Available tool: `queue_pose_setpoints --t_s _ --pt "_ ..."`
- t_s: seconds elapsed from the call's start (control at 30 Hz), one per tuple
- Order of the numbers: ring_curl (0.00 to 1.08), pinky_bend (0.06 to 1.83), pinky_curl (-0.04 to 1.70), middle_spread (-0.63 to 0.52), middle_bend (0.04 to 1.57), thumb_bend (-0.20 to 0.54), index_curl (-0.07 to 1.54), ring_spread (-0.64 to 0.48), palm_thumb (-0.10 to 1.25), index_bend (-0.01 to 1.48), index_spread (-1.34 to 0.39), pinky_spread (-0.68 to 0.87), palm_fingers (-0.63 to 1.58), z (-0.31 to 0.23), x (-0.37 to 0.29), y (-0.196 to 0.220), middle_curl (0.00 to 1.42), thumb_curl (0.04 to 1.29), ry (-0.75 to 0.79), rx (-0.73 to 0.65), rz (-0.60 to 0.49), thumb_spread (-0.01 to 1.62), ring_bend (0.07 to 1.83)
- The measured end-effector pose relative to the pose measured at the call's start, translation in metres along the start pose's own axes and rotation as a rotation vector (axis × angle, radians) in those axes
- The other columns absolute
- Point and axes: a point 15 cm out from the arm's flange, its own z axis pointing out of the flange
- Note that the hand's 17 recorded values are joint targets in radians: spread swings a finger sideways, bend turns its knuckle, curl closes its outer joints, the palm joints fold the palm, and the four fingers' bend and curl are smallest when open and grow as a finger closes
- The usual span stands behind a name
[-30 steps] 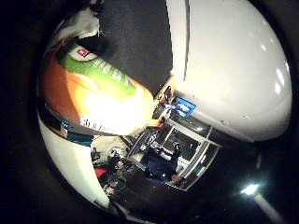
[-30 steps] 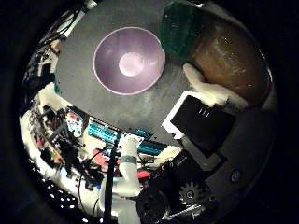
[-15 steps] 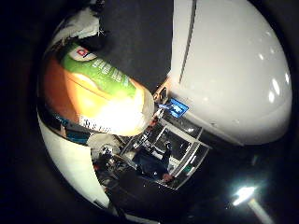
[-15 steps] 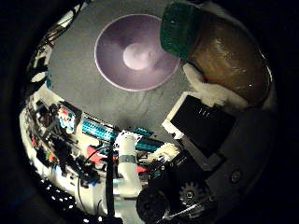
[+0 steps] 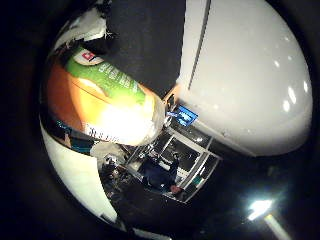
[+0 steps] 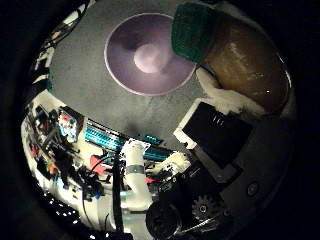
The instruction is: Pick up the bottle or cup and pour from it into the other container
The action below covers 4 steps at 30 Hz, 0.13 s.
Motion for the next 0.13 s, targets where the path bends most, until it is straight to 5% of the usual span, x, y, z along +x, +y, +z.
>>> queue_pose_setpoints --t_s 0.13 --pt "0.83 1.33 0.85 -0.11 1.35 -0.020 0.79 -0.24 1.08 1.17 -0.19 -0.23 1.13 -0.0015 0.0012 0.0008 0.75 0.95 -0.004 0.007 0.002 0.45 1.29"
